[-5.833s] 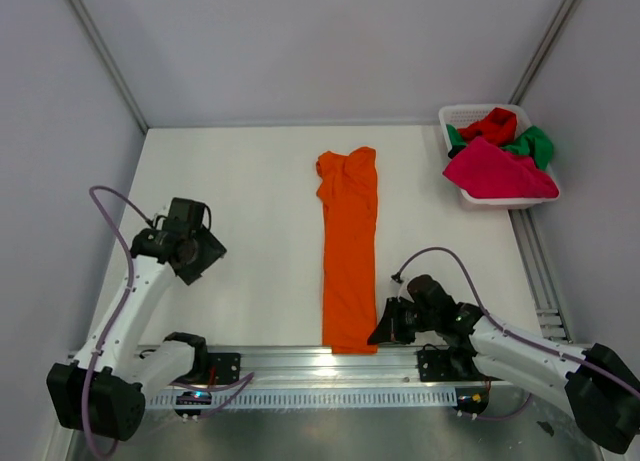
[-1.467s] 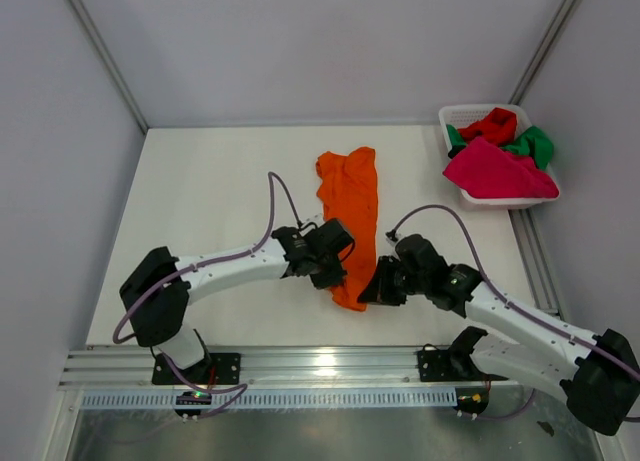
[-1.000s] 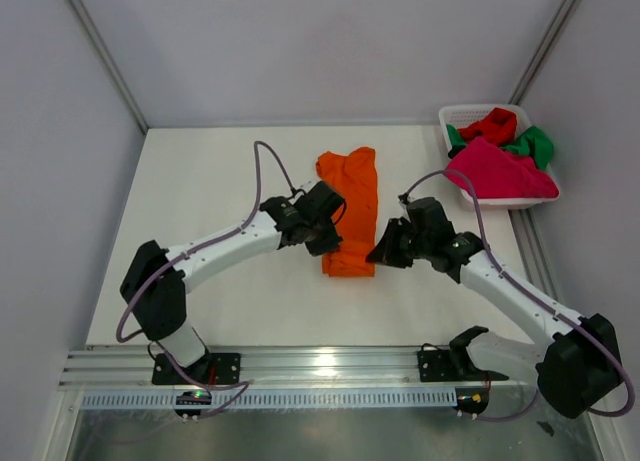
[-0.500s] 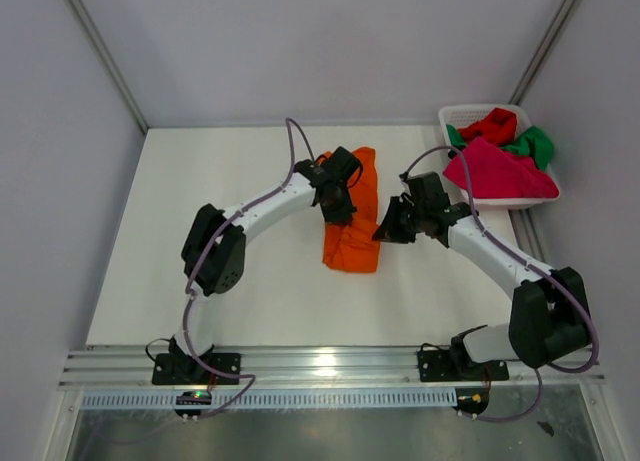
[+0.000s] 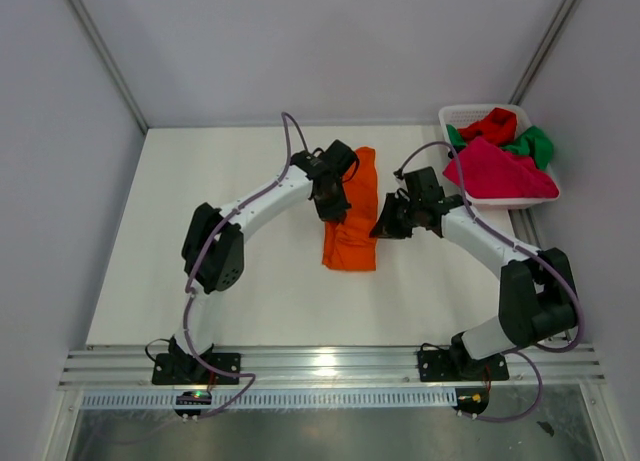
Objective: Fold and stack the t-shirts
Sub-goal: Fold the folded rectangular tshirt in 1/3 of the way
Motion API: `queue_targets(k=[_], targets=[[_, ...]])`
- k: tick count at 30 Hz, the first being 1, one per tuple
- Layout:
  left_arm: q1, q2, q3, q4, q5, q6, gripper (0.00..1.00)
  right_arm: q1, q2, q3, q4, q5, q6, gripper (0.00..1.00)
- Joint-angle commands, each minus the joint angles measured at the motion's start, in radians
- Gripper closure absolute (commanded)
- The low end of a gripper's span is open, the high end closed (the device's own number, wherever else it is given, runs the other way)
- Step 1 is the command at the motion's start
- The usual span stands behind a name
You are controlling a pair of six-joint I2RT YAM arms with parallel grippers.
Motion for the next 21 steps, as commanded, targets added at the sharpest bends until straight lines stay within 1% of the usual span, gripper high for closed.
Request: queue_targets(k=[1, 8, 9, 15, 19, 21], targets=[[0.017, -0.055, 0.037, -0.067, -0.091, 0.027, 1.0, -0.005, -0.041, 0.008, -0.009, 0.016, -0.03, 0.97], [0.022, -0.004, 0.117, -0.159, -0.089, 0.033, 1.0, -0.005, -0.002, 0.039, -0.038, 0.007, -0.032, 0.97], [0.022, -0.007, 0.11, -0.183, -0.085, 0.027, 1.0, -0.005, -0.015, 0.025, -0.047, 0.002, -0.029, 0.97], [0.022, -0.093, 0.018, -0.197, -0.052, -0.02, 1.0, -0.007, -0.124, -0.067, -0.047, -0.028, 0.01, 0.97], [0.016, -0.159, -0.051, -0.202, -0.035, -0.048, 1.0, -0.007, -0.243, -0.128, -0.084, -0.03, 0.03, 0.97], [0.005, -0.184, -0.062, -0.218, -0.033, -0.056, 1.0, -0.005, -0.29, -0.145, -0.111, -0.028, 0.043, 0.97]])
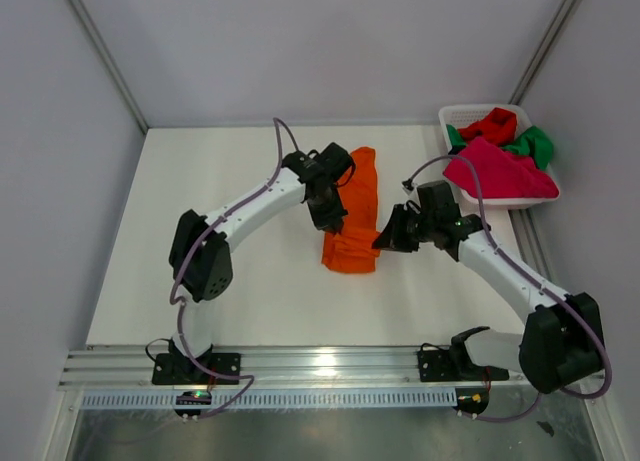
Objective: Fold and stack the t-shirts
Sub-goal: Fold the folded rectangular tshirt in 1/3 of the way
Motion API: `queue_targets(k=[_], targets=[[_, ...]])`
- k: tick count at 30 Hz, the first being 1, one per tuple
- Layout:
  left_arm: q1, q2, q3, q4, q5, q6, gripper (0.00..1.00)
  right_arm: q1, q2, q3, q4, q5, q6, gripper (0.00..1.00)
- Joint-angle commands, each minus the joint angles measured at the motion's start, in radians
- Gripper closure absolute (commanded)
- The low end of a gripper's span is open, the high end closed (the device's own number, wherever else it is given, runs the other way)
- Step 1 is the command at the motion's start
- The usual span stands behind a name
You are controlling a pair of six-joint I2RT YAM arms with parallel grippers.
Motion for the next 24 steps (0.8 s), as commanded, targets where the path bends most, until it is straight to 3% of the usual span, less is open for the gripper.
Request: queue_targets(k=[1, 5, 14, 19, 24], targets=[[0.016, -0.111, -0.025, -0.104, -0.09, -0.003, 1.0, -0.012, -0.109, -0.042, -0.109, 0.041, 0.016, 0.97], [-0.001, -0.117, -0.029, -0.145, -0.084, -0.009, 1.0, -0.011, -0.218, -0.074, -0.158, 0.038, 0.039, 0.97], [-0.029, -0.126, -0.051, -0.208, -0.073, -0.063, 1.0, -0.011, -0.29, -0.148, -0.178, 0.026, 0.087, 0.97], [-0.03, -0.106, -0.079, -0.196, -0.078, -0.092, 1.0, -0.011, -0.197, -0.173, -0.129, 0.044, 0.059, 0.97], [-0.029, 0.01, 0.015, -0.246, -0.115, -0.061, 1.0, -0.011, -0.06, -0.134, -0.052, 0.052, 0.024, 0.97]])
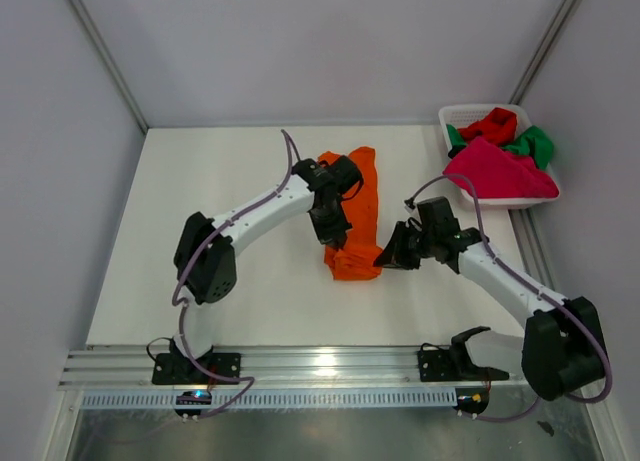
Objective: Fold and stack the t-shirts
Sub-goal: Fold the folded rectangular tshirt in 1/3 of the way
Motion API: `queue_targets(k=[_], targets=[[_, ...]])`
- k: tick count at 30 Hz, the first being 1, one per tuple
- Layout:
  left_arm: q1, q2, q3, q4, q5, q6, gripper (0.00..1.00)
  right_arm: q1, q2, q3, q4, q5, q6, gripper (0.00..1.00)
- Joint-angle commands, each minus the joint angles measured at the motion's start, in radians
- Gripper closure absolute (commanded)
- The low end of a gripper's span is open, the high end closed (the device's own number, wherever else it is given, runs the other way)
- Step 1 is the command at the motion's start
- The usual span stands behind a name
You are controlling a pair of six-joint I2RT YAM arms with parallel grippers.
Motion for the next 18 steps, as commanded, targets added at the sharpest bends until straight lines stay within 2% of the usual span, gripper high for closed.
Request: queue_targets(k=[1, 6, 18], targets=[[0.037, 0.077, 0.083, -0.161, -0.16, 0.051, 1.0, -0.013, 0.098, 0.029, -0.032, 0.086, -0.066, 0.97], [0.063, 0.206, 0.235, -0.201, -0.159, 0.092, 1.0, -0.013, 0.234, 0.127, -0.006, 0.083, -0.104, 0.97], [0.16, 0.364, 0.375, -0.161, -0.122, 0.164, 1.0, -0.015, 0.49, 0.33, 0.005, 0.117, -0.176, 0.97]])
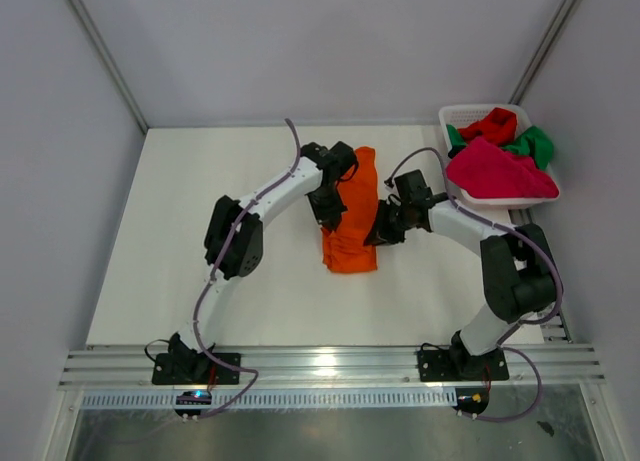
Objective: Fold and stack the t-shirts
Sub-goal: Fold the folded rectangular tshirt in 1/3 of the way
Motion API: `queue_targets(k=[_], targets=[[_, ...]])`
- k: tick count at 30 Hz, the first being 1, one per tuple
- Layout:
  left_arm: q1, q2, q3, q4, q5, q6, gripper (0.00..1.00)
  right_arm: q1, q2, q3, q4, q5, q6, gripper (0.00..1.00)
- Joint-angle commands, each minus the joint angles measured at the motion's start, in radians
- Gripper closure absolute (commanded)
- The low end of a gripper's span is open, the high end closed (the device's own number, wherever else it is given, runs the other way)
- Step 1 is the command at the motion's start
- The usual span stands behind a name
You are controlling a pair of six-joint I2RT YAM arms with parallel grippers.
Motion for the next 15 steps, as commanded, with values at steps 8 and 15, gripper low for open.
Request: queue_targets(k=[8, 15], targets=[[0.09, 0.114, 0.097, 0.071, 0.036, 0.128, 1.0, -0.013, 0.135, 0.195, -0.066, 0.14, -0.091, 0.97], [0.09, 0.103, 0.094, 0.131, 0.081, 0.228, 0.61, -0.013, 0.105, 0.195, -0.036, 0.184, -0.085, 0.63]])
